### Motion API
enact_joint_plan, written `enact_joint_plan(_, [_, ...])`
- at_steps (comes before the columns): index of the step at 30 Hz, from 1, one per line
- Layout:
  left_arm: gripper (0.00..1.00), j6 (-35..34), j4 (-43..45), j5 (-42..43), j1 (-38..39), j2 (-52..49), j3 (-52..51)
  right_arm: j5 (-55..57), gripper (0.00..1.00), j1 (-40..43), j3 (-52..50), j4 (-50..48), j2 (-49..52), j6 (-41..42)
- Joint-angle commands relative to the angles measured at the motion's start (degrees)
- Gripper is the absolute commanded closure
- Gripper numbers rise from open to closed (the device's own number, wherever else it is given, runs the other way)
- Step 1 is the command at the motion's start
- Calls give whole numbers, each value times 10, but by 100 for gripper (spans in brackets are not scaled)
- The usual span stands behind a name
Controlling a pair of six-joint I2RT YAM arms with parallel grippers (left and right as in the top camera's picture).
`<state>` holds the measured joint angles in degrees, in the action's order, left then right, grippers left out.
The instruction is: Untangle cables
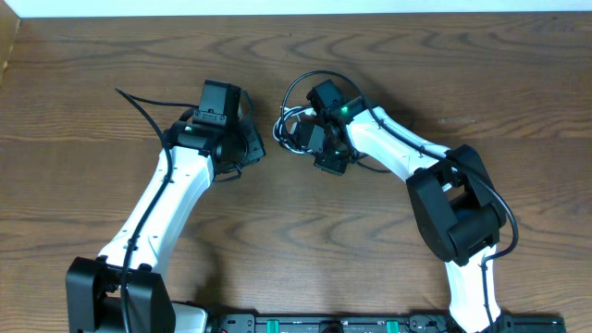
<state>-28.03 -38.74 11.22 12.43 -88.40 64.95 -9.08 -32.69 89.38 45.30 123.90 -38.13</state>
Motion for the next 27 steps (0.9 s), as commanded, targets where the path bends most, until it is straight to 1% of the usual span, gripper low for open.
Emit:
enact_joint_plan(1, [83, 10, -2, -10, -1, -3, -8, -92, 99, 3, 4, -2, -35, 14])
enact_joint_plan(3, [83, 9, -2, -10, -1, -3, -8, -115, 99, 7, 4, -1, -61, 15])
enact_joint_plan(13, [83, 0, -9, -10, -2, -3, -8, -115, 99, 32, 4, -3, -183, 97])
enact_joint_plan(15, [83, -4, -9, -9, -2, -3, -8, -118, 99, 39, 4, -7, -203, 117])
enact_joint_plan(18, [83, -4, -8, 2, -2, -3, -8, -131, 99, 47, 4, -10, -229, 121])
enact_joint_plan(20, [83, -15, -9, 3, -2, -3, -8, -135, 99, 51, 4, -15, -244, 132])
enact_joint_plan(24, [83, -38, -6, 3, -2, -3, -8, -145, 99, 64, 4, -37, -274, 189])
enact_joint_plan(27, [83, -38, 0, 12, -2, -3, -8, -177, 99, 78, 4, -52, -295, 206])
